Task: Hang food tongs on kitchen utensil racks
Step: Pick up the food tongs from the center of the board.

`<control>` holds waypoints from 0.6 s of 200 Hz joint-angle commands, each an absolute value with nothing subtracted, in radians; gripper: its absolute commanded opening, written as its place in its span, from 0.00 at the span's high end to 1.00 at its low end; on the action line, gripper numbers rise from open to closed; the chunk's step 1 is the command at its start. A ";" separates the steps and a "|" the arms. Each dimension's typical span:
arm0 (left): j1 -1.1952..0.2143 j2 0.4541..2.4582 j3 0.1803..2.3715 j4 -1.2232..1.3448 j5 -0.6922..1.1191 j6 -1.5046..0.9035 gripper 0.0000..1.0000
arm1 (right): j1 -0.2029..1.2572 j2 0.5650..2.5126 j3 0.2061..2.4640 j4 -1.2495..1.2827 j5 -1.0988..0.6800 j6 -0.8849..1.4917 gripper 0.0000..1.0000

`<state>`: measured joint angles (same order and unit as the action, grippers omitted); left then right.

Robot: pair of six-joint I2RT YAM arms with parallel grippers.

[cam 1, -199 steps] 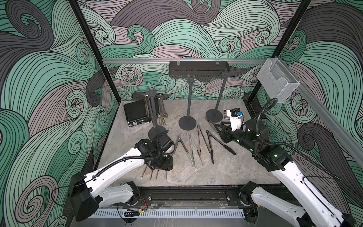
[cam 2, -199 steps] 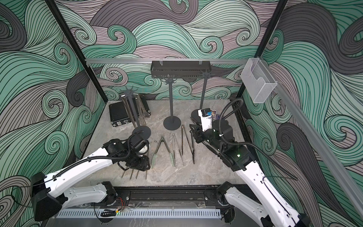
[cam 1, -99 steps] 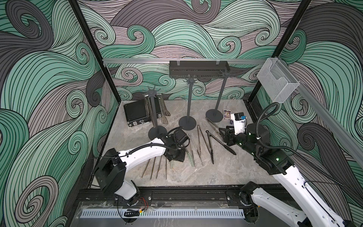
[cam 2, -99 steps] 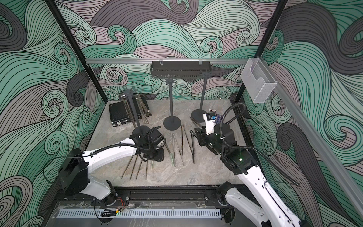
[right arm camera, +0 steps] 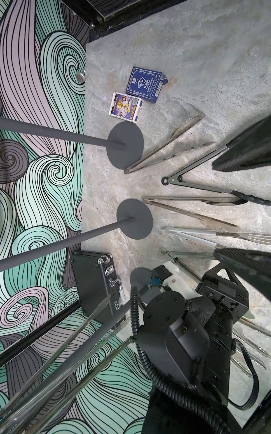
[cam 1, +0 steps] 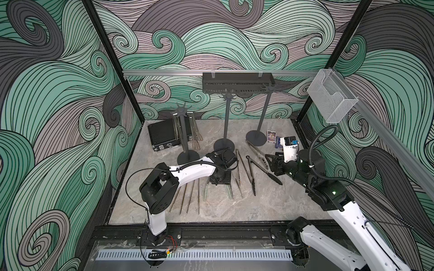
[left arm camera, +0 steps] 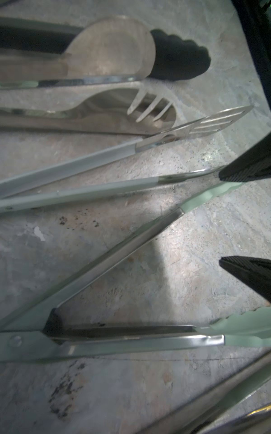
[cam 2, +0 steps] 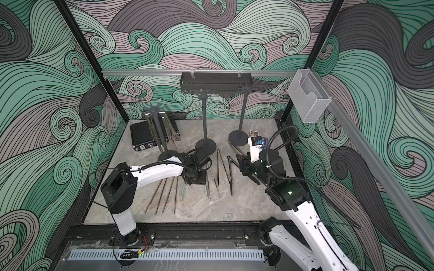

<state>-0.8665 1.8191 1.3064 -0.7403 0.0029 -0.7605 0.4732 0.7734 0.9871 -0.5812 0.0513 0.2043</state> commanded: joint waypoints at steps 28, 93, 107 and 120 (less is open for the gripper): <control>-0.864 1.861 1.341 -0.712 -0.065 -0.805 0.51 | 0.443 0.773 0.971 -0.584 0.013 0.176 0.45; -0.862 1.923 1.352 -0.670 -0.060 -0.815 0.56 | 0.417 0.796 0.970 -0.582 -0.019 0.173 0.45; -0.862 1.928 1.350 -0.669 -0.071 -0.815 0.56 | 0.413 0.796 0.971 -0.580 -0.027 0.173 0.45; -0.862 1.937 1.350 -0.663 -0.074 -0.815 0.57 | 0.411 0.796 0.969 -0.578 -0.030 0.173 0.45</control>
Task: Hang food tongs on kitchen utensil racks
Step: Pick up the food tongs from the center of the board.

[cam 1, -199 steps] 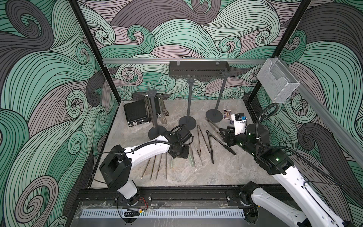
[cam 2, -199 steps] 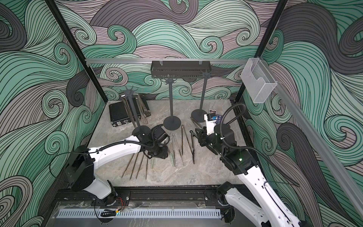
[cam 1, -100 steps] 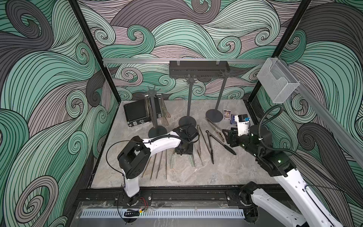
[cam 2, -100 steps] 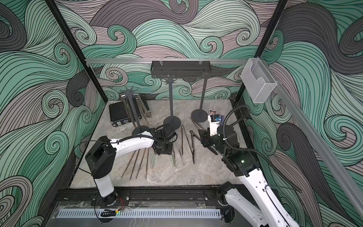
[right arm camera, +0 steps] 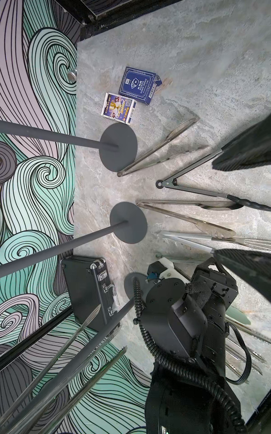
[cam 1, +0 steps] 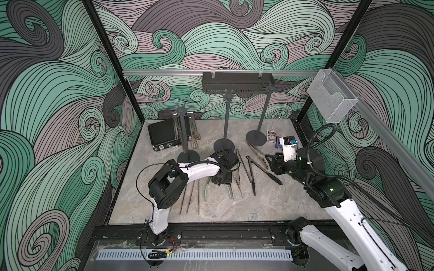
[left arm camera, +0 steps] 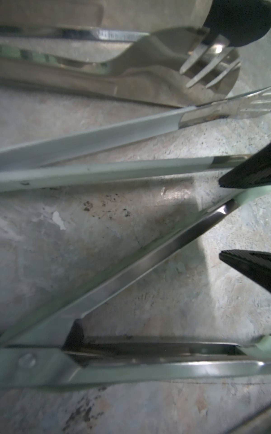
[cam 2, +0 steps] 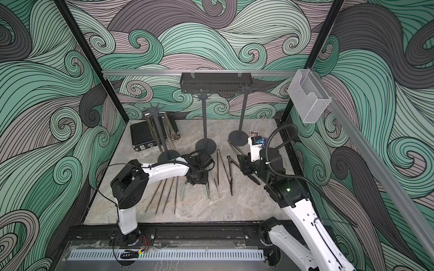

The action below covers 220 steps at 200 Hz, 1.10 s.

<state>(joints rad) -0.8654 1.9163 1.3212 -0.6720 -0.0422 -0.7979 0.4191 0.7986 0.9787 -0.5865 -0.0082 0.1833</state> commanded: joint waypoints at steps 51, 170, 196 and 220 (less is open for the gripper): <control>-0.862 1.978 1.344 -0.653 -0.060 -0.821 0.63 | 0.401 0.797 0.961 -0.574 -0.044 0.175 0.45; -0.865 1.951 1.274 -0.662 -0.081 -0.844 1.00 | 0.387 0.778 0.945 -0.566 -0.063 0.184 0.45; -0.879 1.921 1.303 -0.703 -0.111 -0.829 1.00 | 0.387 0.772 0.944 -0.565 -0.066 0.184 0.45; -0.909 1.878 1.368 -0.760 -0.164 -0.796 1.00 | 0.386 0.766 0.945 -0.566 -0.064 0.186 0.45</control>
<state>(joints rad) -0.8841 1.9434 1.3083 -0.6437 -0.0719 -0.8303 0.3923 0.7784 0.9527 -0.5800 -0.0544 0.1837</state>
